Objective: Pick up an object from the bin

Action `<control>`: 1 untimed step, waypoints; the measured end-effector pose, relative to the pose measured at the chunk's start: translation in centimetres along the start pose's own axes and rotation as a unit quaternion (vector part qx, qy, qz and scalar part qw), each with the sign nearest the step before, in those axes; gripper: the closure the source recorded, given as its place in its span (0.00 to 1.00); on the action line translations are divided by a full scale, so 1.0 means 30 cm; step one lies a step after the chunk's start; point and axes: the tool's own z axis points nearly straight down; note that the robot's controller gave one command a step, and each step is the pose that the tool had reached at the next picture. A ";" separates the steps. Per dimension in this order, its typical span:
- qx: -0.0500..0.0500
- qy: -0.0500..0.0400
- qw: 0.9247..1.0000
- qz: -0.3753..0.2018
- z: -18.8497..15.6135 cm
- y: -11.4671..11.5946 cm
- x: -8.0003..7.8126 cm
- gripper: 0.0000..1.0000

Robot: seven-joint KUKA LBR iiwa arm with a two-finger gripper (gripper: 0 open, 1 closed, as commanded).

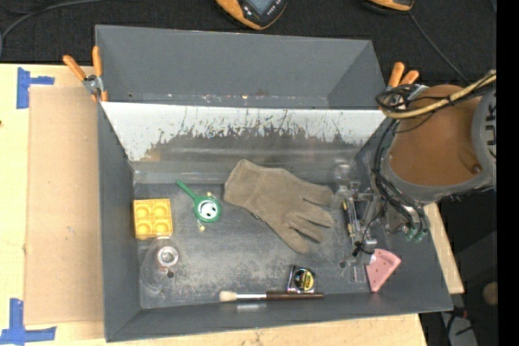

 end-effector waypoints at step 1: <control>0.001 -0.004 1.000 -0.002 -0.012 0.001 -0.007 0.00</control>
Offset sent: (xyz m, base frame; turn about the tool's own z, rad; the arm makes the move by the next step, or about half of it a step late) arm 0.0613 0.0543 -0.0845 0.4619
